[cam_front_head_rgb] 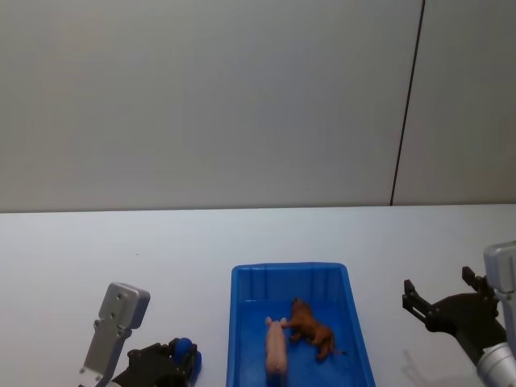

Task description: Pick up the two dolls from the table and place them into the box.

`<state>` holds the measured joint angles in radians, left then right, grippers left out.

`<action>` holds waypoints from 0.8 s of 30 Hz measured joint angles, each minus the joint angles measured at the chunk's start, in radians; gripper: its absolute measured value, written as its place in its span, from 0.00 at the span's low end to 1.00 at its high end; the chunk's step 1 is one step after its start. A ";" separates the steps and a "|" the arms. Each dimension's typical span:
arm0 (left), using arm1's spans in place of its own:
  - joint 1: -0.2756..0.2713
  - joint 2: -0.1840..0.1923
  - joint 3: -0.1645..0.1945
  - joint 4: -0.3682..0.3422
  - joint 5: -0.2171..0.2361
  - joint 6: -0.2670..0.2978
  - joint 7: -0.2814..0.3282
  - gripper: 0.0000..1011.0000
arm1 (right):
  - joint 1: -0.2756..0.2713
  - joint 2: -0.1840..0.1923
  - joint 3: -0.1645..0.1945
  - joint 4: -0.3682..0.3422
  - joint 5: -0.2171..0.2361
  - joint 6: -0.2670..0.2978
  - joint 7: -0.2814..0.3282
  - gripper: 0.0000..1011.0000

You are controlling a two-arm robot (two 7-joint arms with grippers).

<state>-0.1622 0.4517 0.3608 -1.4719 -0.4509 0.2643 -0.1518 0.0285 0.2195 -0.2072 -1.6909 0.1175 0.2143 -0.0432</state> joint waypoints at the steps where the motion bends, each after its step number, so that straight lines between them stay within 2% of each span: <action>1: 0.000 0.000 0.000 0.000 0.000 -0.002 0.000 0.27 | 0.000 0.000 0.000 0.000 0.000 0.000 0.000 0.99; 7: 0.002 -0.001 -0.003 -0.006 0.001 -0.033 0.001 0.24 | 0.000 0.000 0.000 0.000 0.000 0.000 0.000 0.99; 17: 0.005 0.004 -0.011 -0.056 0.025 -0.113 0.009 0.18 | 0.000 0.000 0.000 0.000 0.000 0.000 0.000 0.99; 24: -0.002 0.004 -0.016 -0.089 0.036 -0.169 -0.021 0.14 | 0.000 0.000 0.000 0.000 0.000 0.000 0.000 0.99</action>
<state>-0.1641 0.4559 0.3451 -1.5609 -0.4146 0.0951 -0.1724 0.0285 0.2195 -0.2072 -1.6909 0.1175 0.2143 -0.0432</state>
